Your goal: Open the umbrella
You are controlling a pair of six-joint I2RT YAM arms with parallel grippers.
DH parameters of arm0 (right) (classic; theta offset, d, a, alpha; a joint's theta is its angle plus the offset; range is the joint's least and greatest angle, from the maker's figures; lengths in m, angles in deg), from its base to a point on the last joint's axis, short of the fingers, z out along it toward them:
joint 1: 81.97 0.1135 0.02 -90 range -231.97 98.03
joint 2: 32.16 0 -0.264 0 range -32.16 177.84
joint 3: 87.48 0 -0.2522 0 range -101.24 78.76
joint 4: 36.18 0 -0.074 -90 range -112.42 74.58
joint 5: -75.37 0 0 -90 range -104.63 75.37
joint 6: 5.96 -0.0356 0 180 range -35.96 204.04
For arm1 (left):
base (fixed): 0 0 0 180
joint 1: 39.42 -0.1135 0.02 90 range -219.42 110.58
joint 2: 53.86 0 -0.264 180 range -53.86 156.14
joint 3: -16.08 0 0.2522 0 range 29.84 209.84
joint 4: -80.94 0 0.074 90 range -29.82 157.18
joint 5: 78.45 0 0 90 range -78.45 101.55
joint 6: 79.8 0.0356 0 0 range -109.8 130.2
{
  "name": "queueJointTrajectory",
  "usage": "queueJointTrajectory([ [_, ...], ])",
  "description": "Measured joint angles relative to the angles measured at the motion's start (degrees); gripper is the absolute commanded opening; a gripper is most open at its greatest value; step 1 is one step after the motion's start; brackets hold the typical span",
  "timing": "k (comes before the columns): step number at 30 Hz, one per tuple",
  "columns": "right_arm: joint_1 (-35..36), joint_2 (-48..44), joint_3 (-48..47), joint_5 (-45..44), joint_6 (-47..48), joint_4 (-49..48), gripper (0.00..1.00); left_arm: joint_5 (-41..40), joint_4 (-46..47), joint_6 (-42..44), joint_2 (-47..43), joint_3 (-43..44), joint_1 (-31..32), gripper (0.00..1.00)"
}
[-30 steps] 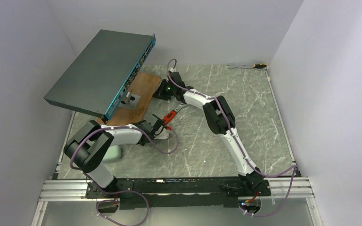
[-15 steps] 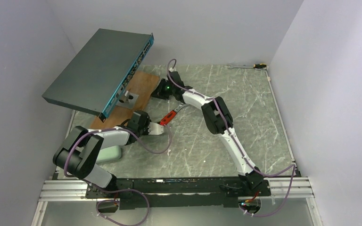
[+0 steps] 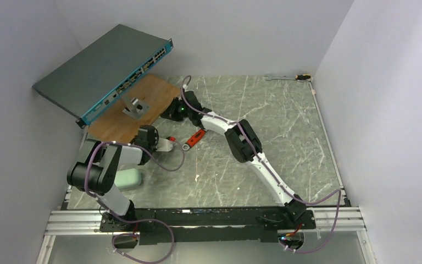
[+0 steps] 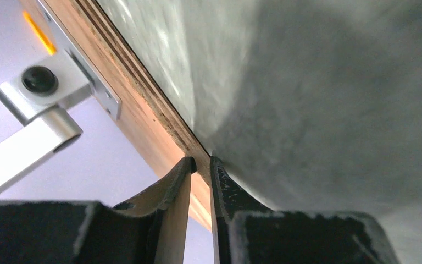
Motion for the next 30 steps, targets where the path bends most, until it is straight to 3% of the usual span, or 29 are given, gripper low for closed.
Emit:
queueJointTrajectory([
  [4,1.0,0.6,-0.6,-0.2,-0.1,-1.0,0.17,-1.8,1.3,3.0,1.6,0.5,-4.2,0.25],
  [8,1.1,0.6,-0.5,-0.2,0.3,-1.2,0.19,-1.5,0.2,4.3,1.7,1.3,-6.0,0.34],
  [14,1.0,-3.8,7.5,0.2,3.6,-5.6,0.35,-2.3,-13.7,-2.8,-1.3,7.5,-7.0,0.72],
  [17,0.9,-9.2,14.3,-0.2,7.0,-5.2,0.52,-6.7,-26.0,-8.8,-5.5,11.0,-6.9,0.92],
  [19,0.6,-13.1,18.3,-0.3,9.3,-4.5,0.62,-7.7,-33.1,-12.5,-8.7,13.8,-3.3,0.98],
  [24,-2.5,-25.7,26.6,0.2,14.4,-1.5,0.88,-1.5,-50.7,-23.0,-13.8,26.2,10.4,1.0],
  [30,-11.3,-46.2,38.5,0.6,22.4,3.3,1.0,11.9,-67.6,-26.7,-22.7,33.5,11.2,1.0],
])
